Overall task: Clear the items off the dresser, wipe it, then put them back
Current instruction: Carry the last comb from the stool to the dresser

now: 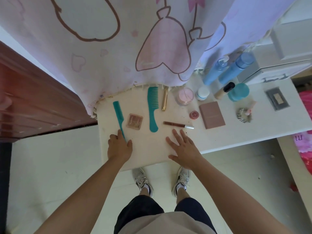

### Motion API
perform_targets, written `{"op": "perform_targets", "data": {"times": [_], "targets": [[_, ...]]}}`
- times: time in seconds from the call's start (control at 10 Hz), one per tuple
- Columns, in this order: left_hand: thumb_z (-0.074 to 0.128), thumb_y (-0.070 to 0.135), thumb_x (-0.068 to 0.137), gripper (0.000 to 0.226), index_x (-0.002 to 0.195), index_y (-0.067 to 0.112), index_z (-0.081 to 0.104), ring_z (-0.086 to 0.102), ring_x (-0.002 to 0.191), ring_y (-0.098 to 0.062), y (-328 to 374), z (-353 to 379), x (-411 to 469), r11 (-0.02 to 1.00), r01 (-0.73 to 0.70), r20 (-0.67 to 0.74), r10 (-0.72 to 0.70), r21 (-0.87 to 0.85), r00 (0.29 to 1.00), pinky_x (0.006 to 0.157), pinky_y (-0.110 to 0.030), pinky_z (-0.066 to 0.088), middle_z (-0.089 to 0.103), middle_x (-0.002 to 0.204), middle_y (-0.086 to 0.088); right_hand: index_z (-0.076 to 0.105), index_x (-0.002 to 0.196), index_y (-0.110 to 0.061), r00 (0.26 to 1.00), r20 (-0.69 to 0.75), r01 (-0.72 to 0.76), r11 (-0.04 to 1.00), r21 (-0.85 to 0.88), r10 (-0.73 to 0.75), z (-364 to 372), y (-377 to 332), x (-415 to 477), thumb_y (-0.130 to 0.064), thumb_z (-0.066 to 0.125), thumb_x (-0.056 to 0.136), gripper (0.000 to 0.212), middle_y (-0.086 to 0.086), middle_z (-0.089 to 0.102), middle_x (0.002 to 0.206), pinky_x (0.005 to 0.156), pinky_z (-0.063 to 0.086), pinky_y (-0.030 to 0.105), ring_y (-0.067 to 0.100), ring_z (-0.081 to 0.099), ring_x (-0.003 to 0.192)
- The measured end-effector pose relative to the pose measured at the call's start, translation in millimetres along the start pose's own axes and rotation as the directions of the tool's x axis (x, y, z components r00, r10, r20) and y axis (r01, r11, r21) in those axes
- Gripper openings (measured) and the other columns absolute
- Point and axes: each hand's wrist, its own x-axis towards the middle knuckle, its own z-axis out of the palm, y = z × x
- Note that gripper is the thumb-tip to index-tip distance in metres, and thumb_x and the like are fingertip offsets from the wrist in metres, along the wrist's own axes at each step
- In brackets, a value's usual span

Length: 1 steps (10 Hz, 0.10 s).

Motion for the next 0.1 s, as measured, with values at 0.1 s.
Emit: {"op": "perform_targets", "data": {"times": [0.1], "targets": [[0.04, 0.046, 0.098, 0.069, 0.152, 0.012, 0.014, 0.036, 0.127, -0.033, 5.7, -14.5, -7.1, 0.996, -0.067, 0.051, 0.064, 0.064, 0.997, 0.099, -0.046, 0.042, 0.035, 0.141, -0.017, 0.01, 0.156, -0.03, 1.0, 0.023, -0.017, 0.997, 0.08, 0.015, -29.3, -0.6, -4.6, -0.047, 0.05, 0.097, 0.073, 0.005, -0.012, 0.164, 0.12, 0.02, 0.046, 0.028, -0.006, 0.151]]}}
